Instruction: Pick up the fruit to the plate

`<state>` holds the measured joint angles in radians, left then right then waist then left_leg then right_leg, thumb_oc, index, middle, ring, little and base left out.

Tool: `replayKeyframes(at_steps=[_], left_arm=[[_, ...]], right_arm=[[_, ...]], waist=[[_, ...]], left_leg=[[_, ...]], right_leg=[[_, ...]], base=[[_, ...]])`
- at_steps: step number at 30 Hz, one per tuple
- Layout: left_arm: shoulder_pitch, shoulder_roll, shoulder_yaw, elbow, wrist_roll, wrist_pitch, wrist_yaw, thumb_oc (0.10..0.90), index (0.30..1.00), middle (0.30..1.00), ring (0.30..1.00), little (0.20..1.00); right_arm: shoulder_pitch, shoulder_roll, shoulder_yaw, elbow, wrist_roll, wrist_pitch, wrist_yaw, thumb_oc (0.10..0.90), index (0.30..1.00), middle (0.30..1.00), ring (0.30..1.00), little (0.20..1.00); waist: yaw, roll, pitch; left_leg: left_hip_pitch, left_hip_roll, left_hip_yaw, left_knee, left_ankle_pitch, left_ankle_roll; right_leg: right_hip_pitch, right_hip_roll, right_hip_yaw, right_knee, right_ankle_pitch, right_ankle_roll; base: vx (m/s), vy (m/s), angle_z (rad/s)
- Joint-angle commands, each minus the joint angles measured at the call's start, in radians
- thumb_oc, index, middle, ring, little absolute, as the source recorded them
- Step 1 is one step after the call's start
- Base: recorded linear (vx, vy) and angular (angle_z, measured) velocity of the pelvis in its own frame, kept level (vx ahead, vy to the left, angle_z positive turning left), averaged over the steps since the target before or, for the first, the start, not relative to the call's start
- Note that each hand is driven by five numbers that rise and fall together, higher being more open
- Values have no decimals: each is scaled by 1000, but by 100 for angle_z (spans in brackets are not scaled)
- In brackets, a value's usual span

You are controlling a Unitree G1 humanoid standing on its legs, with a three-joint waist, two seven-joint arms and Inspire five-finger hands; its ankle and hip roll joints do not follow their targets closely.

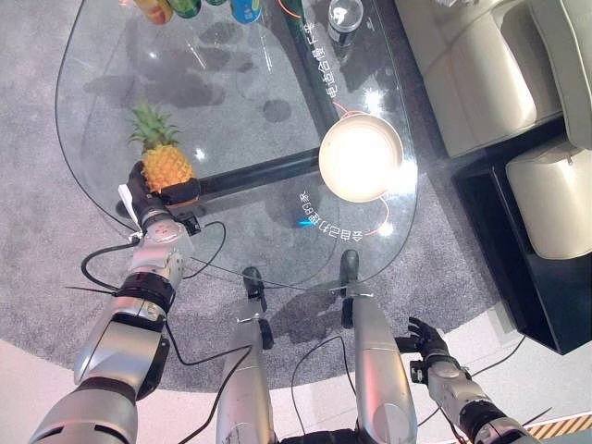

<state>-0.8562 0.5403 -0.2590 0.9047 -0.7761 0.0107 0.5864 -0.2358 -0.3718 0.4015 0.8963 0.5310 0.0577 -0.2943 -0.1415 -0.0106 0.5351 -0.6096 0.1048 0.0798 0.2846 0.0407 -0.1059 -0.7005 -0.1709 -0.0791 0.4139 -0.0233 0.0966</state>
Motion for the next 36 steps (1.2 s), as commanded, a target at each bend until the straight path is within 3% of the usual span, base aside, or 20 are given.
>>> replayKeyframes(at_steps=[1,10,11,12,21,36], left_arm=[[7,-21,9,17,-100,2,-16,800,900,900,900,900],[-37,-20,-11,-3,-166,25,-37,800,900,900,900,900],[-37,-21,-12,-4,-164,26,-38,635,759,759,759,735],[-42,-24,-20,-11,-159,35,-33,100,300,300,300,200],[-65,-17,-37,-2,-142,81,-46,100,300,300,300,200],[-59,17,-21,13,-162,71,-72,100,300,300,300,200]], right_arm=[[34,-16,40,2,27,26,-46,800,900,900,900,900],[44,-18,47,-17,23,27,-48,800,900,900,900,900],[44,-18,47,-17,23,27,-48,800,900,900,900,900],[41,-17,46,-19,21,34,-48,800,900,900,900,900],[31,-16,52,-10,18,30,-47,800,900,900,900,900],[35,-21,34,8,60,-7,-69,800,900,900,900,900]], waist=[[-10,-44,-15],[-17,-50,-15],[-17,-50,-15],[-16,-50,-15],[-15,-52,-15],[-7,-44,-15]], left_leg=[[-55,-86,131,96,-93,50],[-55,-89,131,87,-91,51],[-55,-89,131,87,-92,51],[-51,-91,130,83,-91,53],[-49,-96,126,73,-86,51],[-31,-97,126,68,-90,52]], right_leg=[[25,104,-54,-88,-2,-24],[23,106,-49,-96,6,-20],[23,105,-49,-96,6,-19],[26,107,-49,-98,7,-19],[30,108,-51,-110,13,-16],[48,104,-55,-112,8,-15]], base=[[0,0,0],[0,0,0],[0,0,0],[0,0,0],[0,0,0],[0,0,0]])
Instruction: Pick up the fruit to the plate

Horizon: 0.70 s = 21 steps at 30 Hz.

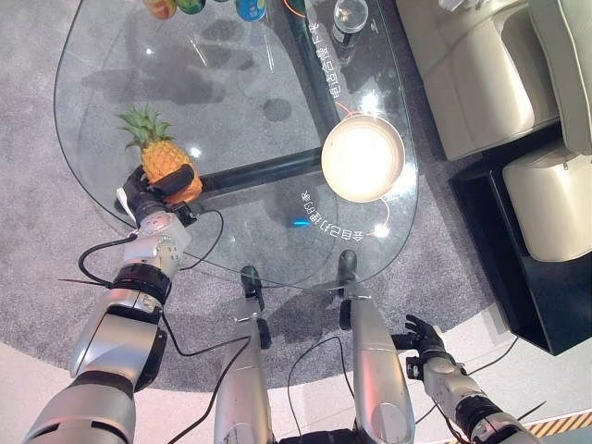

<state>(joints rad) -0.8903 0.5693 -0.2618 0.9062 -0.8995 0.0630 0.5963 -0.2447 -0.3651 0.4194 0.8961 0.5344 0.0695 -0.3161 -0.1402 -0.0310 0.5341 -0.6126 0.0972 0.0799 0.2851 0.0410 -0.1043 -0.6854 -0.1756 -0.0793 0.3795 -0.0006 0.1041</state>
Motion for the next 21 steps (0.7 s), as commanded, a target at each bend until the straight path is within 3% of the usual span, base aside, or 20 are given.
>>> replayKeyframes(at_steps=[1,11,14,18,20,21], left_arm=[[-25,-12,-18,12,-39,18,-82,100,300,300,300,200],[26,30,28,-58,-6,-72,-98,100,300,300,300,200],[73,50,59,-175,41,-124,-78,100,300,300,300,200],[163,23,92,-341,109,-147,-54,100,300,300,300,200],[166,22,92,-343,110,-146,-52,100,300,300,300,200],[246,3,107,-460,178,-152,-45,100,300,300,300,200]], right_arm=[[44,-28,16,8,57,-19,-47,800,900,900,900,900],[66,-31,-63,6,131,-86,-122,800,900,900,900,900],[87,-28,-125,-33,143,-147,-232,800,900,900,900,900],[109,-20,-181,-113,102,-201,-352,800,900,900,900,900],[110,-21,-181,-115,101,-201,-353,800,900,900,900,900],[123,-9,-213,-194,102,-255,-433,800,900,900,900,900]], waist=[[-9,-24,-14],[8,-16,-14],[17,-9,-14],[30,2,-14],[29,2,-14],[40,9,-14]], left_leg=[[-27,-90,126,68,-90,50],[25,-92,123,59,-99,54],[48,-93,121,62,-106,55],[69,-99,113,60,-112,59],[70,-99,113,60,-112,59],[86,-107,102,55,-112,61]], right_leg=[[33,108,-55,-78,-15,-23],[89,108,-58,-86,-27,-22],[114,107,-61,-83,-34,-22],[140,108,-67,-85,-41,-24],[141,108,-67,-85,-41,-24],[162,107,-73,-91,-42,-26]], base=[[0,0,0],[0,0,0],[0,0,0],[0,0,0],[0,0,0],[0,0,0]])
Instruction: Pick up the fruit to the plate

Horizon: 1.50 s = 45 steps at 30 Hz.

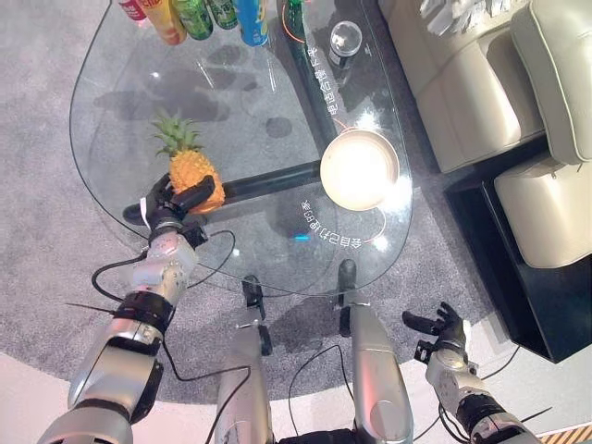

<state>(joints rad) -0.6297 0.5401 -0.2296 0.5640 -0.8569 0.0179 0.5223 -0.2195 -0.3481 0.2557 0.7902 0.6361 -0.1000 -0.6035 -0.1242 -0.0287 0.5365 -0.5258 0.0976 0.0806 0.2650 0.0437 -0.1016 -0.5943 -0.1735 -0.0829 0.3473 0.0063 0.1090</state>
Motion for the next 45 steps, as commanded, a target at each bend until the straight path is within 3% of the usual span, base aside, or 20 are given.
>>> replayKeyframes(at_steps=[1,6,12,16,22,28,35,45], left_arm=[[-4,30,75,-132,147,-107,30,100,300,300,300,200],[119,13,88,-293,250,-103,26,100,300,300,300,200],[224,14,100,-404,315,-116,21,100,300,300,300,200],[297,-6,90,-502,397,-112,29,100,300,300,300,200],[367,-8,83,-582,503,-117,-14,100,300,300,300,200],[400,25,84,-642,581,-118,-88,100,300,300,300,200],[407,61,52,-715,677,-154,-169,100,300,300,300,200],[376,74,-33,-779,678,-166,-254,100,300,300,300,200]], right_arm=[[100,-25,-52,-98,-1,-99,-156,800,900,900,900,900],[120,-17,-80,-260,-45,-170,-228,800,900,900,900,900],[143,-10,-110,-419,-61,-247,-237,800,900,900,900,900],[154,-10,-116,-620,-180,-290,-256,800,900,900,900,900],[144,-20,-125,-795,-248,-366,-164,800,900,900,900,900],[128,-56,-118,-920,-168,-342,21,800,900,900,900,900],[92,-65,-41,-994,-11,-263,256,800,900,900,900,900],[7,-73,60,-999,40,-225,333,800,900,900,900,900]], waist=[[25,7,-16],[40,9,-16],[51,9,-16],[57,7,-16],[63,6,-16],[70,6,-16],[82,8,-16],[93,14,-16]], left_leg=[[1,-109,100,75,-115,58],[25,-119,85,74,-119,59],[54,-122,75,71,-118,59],[80,-125,67,66,-117,61],[100,-123,66,63,-110,60],[115,-119,73,61,-110,58],[126,-118,77,71,-113,55],[103,-122,77,99,-118,56]], right_leg=[[74,105,-70,-59,-49,-31],[111,103,-86,-71,-52,-37],[149,106,-95,-79,-57,-40],[180,108,-100,-85,-60,-42],[199,115,-97,-83,-62,-44],[217,120,-96,-87,-65,-46],[236,120,-98,-87,-70,-52],[220,111,-100,-74,-67,-54]], base=[[0,0,0],[-1,-22,1],[1,-2,1],[6,-10,3],[5,4,0],[0,0,0],[0,0,0],[0,0,0]])
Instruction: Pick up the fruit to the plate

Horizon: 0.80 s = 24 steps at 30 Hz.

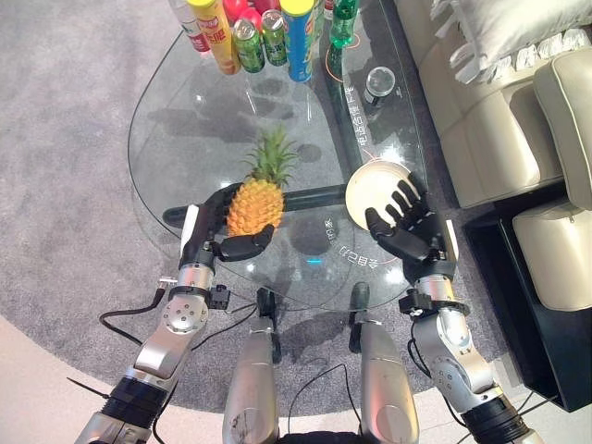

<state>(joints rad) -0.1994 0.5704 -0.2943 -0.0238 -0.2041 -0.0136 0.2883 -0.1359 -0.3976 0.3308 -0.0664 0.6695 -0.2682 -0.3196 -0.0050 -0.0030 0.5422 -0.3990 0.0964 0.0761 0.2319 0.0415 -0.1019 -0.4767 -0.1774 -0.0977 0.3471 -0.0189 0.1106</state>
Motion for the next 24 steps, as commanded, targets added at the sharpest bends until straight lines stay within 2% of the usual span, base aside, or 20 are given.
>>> replayKeyframes(at_steps=[1,7,11,16,21,24], left_arm=[[-61,48,18,-203,35,-134,-27,100,300,300,300,200],[-73,73,1,-222,100,-169,-28,100,300,300,300,200],[-92,114,-19,-254,123,-208,-70,100,300,300,300,200],[-110,118,-46,-259,137,-209,-91,100,300,300,300,200],[-101,129,-62,-260,146,-224,-76,100,300,300,300,200],[-95,134,-65,-262,163,-240,-56,100,300,300,300,200]], right_arm=[[-91,-29,-2,-140,13,-50,54,800,900,900,900,900],[-109,-40,13,-126,37,-36,55,800,900,900,900,900],[-125,-50,34,-97,90,-48,88,800,900,900,900,900],[-143,-42,49,-72,94,-47,68,800,900,900,900,900],[-139,-44,65,-43,124,-21,56,800,900,900,900,900],[-130,-42,74,-15,197,2,88,800,900,900,900,900]], waist=[[-25,-12,-22],[-23,-10,-22],[-20,-8,-22],[-18,-8,-22],[-16,-6,-22],[-15,-5,-22]], left_leg=[[-30,-120,84,138,-116,56],[-37,-124,85,145,-117,56],[-42,-127,87,150,-120,58],[-51,-130,88,158,-122,58],[-51,-133,90,156,-122,59],[-50,-135,92,149,-120,61]], right_leg=[[96,113,-86,-71,-40,-56],[91,110,-87,-69,-38,-55],[85,105,-88,-67,-34,-52],[77,100,-88,-62,-31,-49],[74,94,-86,-63,-28,-46],[70,93,-86,-65,-25,-43]], base=[[0,0,0],[0,0,0],[4,8,0],[0,0,0],[1,21,0],[0,0,0]])
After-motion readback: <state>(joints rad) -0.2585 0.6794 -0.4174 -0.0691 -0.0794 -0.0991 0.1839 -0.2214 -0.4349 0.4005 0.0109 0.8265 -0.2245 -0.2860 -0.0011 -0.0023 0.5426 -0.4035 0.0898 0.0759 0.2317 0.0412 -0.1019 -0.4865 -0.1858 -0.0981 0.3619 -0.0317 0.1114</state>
